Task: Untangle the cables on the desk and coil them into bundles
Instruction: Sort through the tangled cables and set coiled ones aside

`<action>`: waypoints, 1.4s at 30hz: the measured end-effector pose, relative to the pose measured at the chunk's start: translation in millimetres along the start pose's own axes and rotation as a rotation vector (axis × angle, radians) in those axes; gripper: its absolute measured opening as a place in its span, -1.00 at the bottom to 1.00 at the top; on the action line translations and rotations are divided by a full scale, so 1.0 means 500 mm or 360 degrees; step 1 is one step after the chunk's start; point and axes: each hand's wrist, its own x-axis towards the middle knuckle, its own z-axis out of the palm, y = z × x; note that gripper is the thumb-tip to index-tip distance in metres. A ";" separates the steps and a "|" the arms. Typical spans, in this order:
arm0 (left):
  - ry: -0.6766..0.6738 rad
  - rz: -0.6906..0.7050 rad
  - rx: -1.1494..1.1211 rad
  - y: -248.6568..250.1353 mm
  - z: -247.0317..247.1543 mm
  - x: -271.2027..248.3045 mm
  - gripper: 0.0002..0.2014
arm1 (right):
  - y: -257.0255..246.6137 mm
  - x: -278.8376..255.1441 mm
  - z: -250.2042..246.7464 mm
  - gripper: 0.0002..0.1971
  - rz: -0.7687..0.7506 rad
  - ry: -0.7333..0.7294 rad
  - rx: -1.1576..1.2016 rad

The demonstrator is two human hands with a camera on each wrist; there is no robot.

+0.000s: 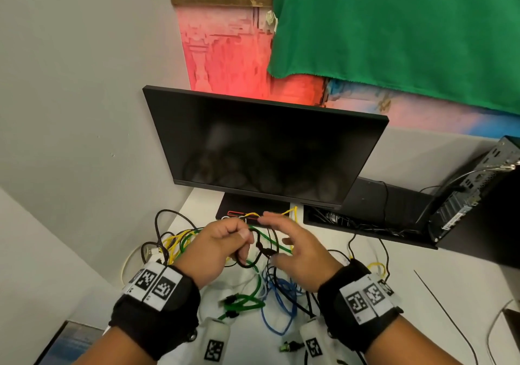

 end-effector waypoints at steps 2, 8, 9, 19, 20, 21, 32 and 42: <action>0.0019 0.0002 -0.0023 -0.002 0.004 0.004 -0.78 | -0.001 0.004 0.016 -0.65 -0.0039 -0.0152 -0.0208; 0.0186 -0.0058 -0.0650 0.016 -0.010 -0.002 -0.79 | 0.022 -0.005 -0.002 -0.85 0.0139 -0.0031 0.0097; 0.0199 -0.0073 -0.0765 0.020 -0.014 -0.002 -0.80 | 0.031 -0.006 -0.005 -0.86 0.0121 -0.0006 0.0082; 0.0424 -0.0359 -0.0239 0.016 -0.044 0.021 -0.90 | 0.080 -0.025 0.022 -0.71 0.0307 -0.0238 -0.0299; 0.0441 -0.0369 -0.0080 0.007 -0.047 0.018 -0.91 | 0.077 -0.026 0.017 -0.76 0.0278 -0.0214 -0.0248; 0.0433 -0.0366 0.0087 -0.005 -0.051 0.015 -0.75 | 0.073 -0.027 0.012 -0.81 0.0241 -0.0177 -0.0187; 0.0112 -0.0087 0.1193 -0.052 -0.035 -0.010 -0.68 | 0.054 -0.006 -0.034 -0.77 0.0175 0.0390 0.0008; 0.0142 -0.0039 0.0145 -0.061 0.023 -0.003 -0.80 | 0.024 0.000 -0.011 -0.79 0.0099 0.0307 0.0140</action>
